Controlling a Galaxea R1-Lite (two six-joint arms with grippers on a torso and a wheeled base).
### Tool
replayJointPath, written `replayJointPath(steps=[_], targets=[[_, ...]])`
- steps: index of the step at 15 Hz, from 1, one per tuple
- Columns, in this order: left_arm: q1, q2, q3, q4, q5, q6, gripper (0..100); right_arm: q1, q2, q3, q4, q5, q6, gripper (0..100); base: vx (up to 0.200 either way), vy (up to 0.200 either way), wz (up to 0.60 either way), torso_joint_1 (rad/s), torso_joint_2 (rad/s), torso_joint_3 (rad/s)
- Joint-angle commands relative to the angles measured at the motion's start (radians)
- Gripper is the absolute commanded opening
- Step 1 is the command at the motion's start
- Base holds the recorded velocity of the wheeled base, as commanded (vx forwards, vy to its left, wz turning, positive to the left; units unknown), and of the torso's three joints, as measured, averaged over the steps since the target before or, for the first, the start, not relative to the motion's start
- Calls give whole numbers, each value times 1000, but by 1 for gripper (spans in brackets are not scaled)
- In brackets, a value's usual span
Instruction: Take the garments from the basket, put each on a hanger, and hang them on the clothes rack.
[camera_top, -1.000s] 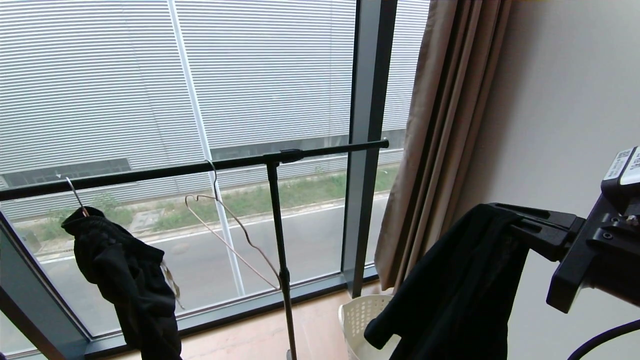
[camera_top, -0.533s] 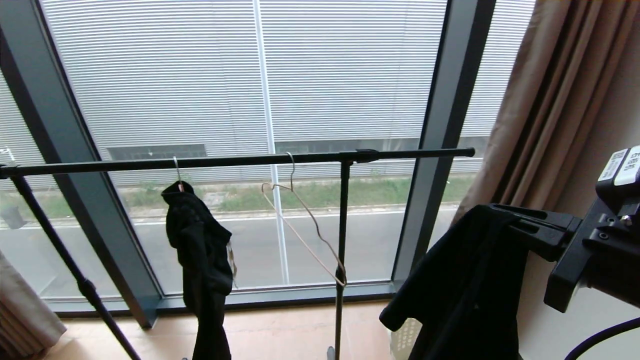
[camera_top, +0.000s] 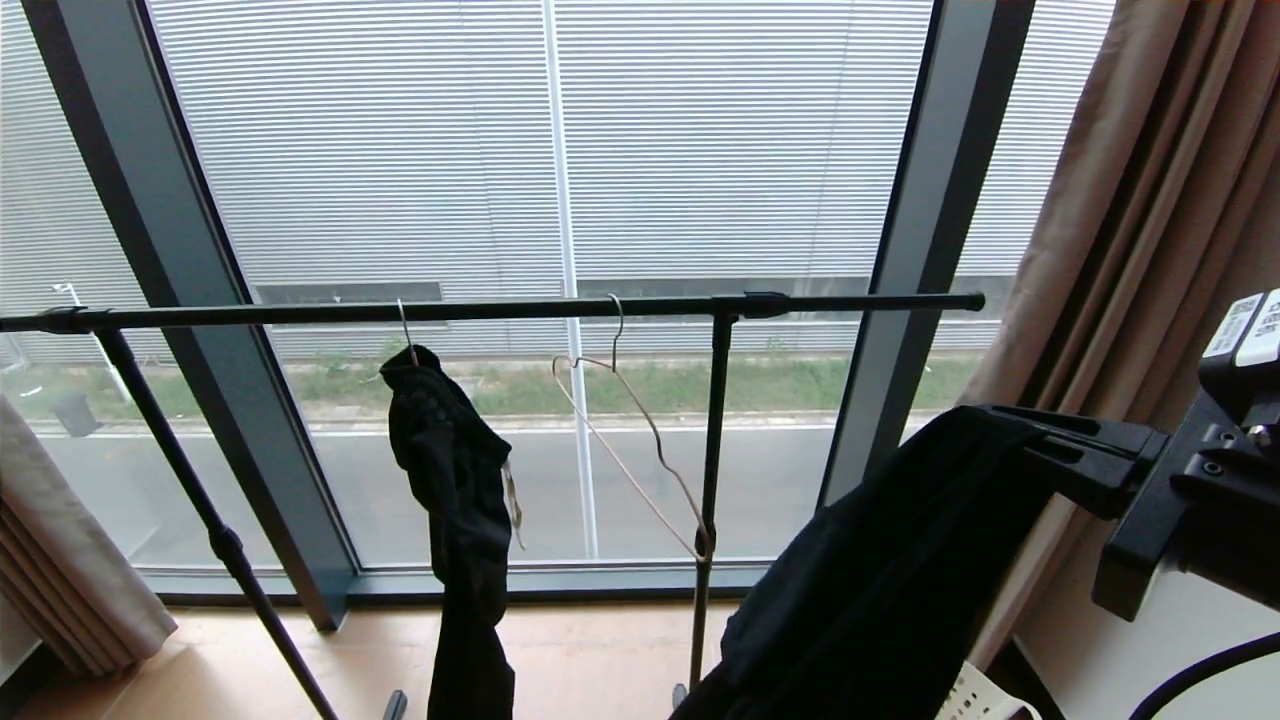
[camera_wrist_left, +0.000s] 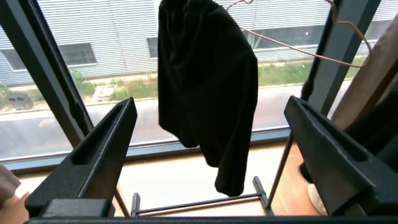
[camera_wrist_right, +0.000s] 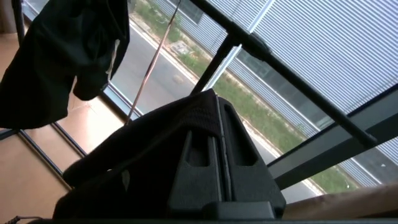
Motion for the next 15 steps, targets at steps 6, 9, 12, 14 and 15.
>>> replayJointPath(steps=[6,9,12,14,15], targets=[[0,1,0,0,0,0,100,1,0,0,0,0,-2,0,-67,200,0,-12,2,1],[0,1,0,0,0,0,100,1,0,2,0,0,-2,0,-67,0,0,4,4,2],[0,1,0,0,1,0,100,1,0,2,0,0,-1,0,-200,0,0,10,4,2],[0,1,0,0,0,0,100,1,0,2,0,0,-2,0,-200,0,0,-7,5,7],[0,1,0,0,1,-2,100,1,0,3,1,0,-2,0,0,0,0,0,0,0]])
